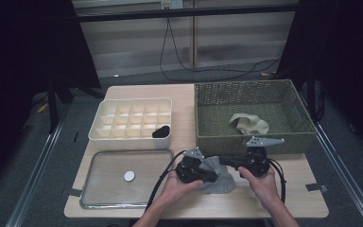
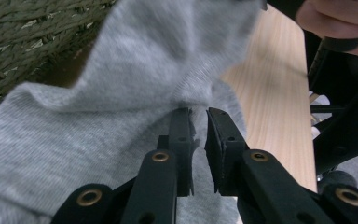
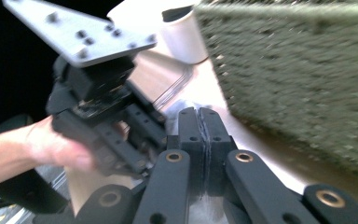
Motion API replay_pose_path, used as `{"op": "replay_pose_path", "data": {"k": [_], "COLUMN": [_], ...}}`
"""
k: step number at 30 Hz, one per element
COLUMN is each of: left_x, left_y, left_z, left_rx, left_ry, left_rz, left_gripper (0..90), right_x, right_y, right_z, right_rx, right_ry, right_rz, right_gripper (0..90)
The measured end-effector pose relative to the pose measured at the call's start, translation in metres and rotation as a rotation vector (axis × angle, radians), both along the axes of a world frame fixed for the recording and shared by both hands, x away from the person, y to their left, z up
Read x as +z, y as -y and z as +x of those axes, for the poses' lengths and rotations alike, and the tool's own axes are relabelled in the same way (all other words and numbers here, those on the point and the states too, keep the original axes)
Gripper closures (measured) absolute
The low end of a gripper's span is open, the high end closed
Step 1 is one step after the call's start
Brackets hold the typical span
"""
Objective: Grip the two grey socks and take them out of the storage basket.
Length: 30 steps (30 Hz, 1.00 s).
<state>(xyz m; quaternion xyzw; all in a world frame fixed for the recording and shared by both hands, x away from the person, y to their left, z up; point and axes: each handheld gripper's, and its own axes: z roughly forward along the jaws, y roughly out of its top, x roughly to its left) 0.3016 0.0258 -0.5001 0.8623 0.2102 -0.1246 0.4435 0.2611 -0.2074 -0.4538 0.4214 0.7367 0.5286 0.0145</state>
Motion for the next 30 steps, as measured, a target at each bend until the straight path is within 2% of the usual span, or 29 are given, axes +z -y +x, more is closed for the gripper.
{"op": "replay_pose_path", "data": {"k": [10, 16, 20, 30], "left_x": [-0.002, 0.003, 0.012, 0.021], "left_y": [-0.001, -0.008, -0.015, -0.038], "left_z": [-0.001, 0.000, -0.002, 0.001], "left_rx": [0.011, 0.024, 0.027, 0.074], "left_ry": [0.010, 0.024, 0.050, 0.063], "left_rz": [0.014, 0.014, 0.016, -0.030], "left_gripper": [78.9, 78.5, 77.5, 73.3], "right_x": [-0.004, -0.010, -0.018, -0.038], "right_y": [-0.011, -0.014, -0.013, -0.028], "right_z": [-0.023, -0.037, -0.043, -0.050], "right_rx": [0.067, 0.099, 0.104, 0.170], "right_ry": [-0.010, -0.032, -0.057, -0.120], "right_rz": [-0.019, -0.041, -0.055, -0.136], "right_gripper": [89.3, 89.3, 89.3, 89.2]}}
